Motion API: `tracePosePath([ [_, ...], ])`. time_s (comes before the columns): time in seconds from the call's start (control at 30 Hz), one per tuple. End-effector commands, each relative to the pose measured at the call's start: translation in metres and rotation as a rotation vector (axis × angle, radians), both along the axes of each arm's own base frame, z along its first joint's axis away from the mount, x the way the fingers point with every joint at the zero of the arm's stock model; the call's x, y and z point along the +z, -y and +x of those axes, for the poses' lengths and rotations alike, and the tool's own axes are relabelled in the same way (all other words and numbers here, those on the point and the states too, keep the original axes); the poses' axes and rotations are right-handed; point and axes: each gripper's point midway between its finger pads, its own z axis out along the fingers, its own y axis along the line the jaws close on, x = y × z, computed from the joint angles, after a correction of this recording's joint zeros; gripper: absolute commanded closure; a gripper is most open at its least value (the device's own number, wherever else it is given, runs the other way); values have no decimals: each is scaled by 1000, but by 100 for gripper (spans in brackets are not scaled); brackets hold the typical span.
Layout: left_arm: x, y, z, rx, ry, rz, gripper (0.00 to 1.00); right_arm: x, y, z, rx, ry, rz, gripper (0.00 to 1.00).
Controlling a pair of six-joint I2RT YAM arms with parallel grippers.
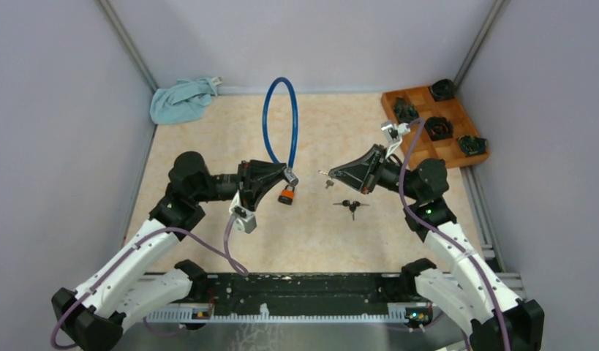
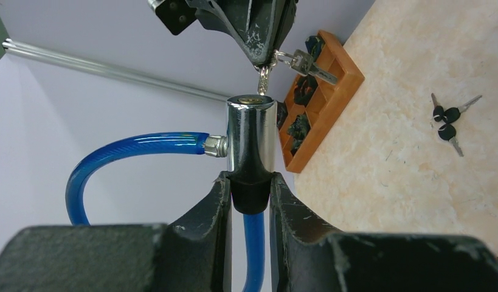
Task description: Unlock with the key
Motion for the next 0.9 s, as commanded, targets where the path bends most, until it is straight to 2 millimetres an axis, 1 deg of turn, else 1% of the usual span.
tracePosePath([
  [0.0, 44, -3, -25, -79, 68, -79, 100, 28, 0, -5, 10, 107, 39, 100],
  [0.23, 68, -4, -46, -162, 3, -109, 100, 26, -1, -7, 25, 115, 44, 100],
  [0.37, 73, -4, -58, -214, -16, -109, 100, 26, -2, -8, 37, 115, 51, 100],
  [0.67, 71, -4, -56, -206, -66, -99, 100, 32, -2, -11, 50, 134, 53, 100],
  [0.77, 67, -4, -56, -203, -101, -81, 100, 32, -2, -11, 51, 139, 51, 100],
  [0.87, 56, -1, -50, -181, -212, -32, 100, 31, -2, -9, 42, 142, 41, 100],
])
